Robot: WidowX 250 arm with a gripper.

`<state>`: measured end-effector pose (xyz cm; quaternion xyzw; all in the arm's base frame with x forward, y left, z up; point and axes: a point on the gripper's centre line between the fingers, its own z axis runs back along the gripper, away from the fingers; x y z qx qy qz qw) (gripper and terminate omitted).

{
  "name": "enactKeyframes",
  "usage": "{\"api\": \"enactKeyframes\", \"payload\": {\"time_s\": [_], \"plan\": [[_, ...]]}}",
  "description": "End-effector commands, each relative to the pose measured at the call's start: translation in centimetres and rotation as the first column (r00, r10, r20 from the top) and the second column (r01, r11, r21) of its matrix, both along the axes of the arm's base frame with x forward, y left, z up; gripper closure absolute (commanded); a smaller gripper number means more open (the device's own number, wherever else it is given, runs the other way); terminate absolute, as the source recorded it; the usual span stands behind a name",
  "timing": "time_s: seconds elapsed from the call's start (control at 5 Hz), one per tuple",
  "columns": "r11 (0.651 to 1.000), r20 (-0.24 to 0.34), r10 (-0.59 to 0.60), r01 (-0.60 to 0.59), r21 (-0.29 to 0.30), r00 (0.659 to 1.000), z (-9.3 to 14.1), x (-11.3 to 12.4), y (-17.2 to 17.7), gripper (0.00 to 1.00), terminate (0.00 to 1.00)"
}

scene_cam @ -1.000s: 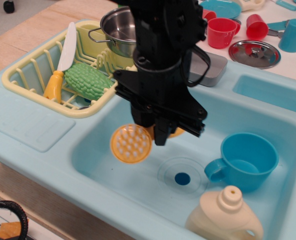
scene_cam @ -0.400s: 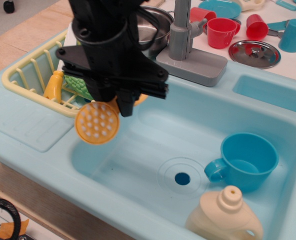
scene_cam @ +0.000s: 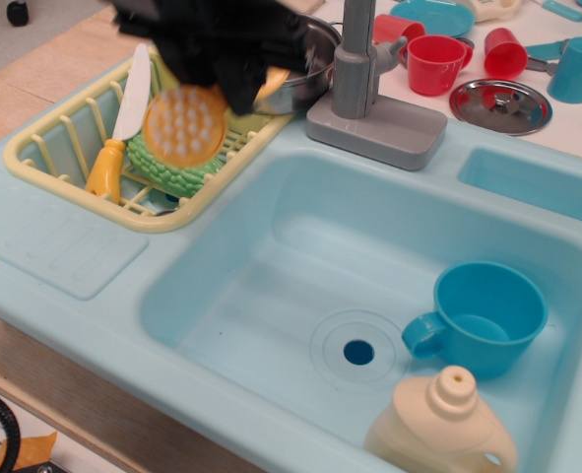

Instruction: Put brush into pot or pan

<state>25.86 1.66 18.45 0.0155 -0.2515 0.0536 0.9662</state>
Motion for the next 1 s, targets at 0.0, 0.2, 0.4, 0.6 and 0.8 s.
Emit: {"api": "enactKeyframes", "payload": {"time_s": [0.0, 0.2, 0.4, 0.6, 0.8], "plan": [[0.999, 0.082, -0.038, 0.038, 0.004, 0.996, 3.6, 4.7, 1.6, 1.0, 0.0], [0.995, 0.114, -0.1, 0.102, -0.009, 0.988, 3.6, 6.7, 2.6, 1.0, 0.0], [0.988, 0.101, -0.139, 0.145, -0.055, 0.985, 2.5, 7.8, 2.7, 1.0, 0.0], [0.973, 0.119, -0.175, 0.19, -0.132, 0.977, 1.0, 7.7, 2.6, 0.0, 0.0], [0.973, 0.119, -0.175, 0.19, -0.132, 0.977, 1.0, 7.7, 2.6, 0.0, 1.0]]}}
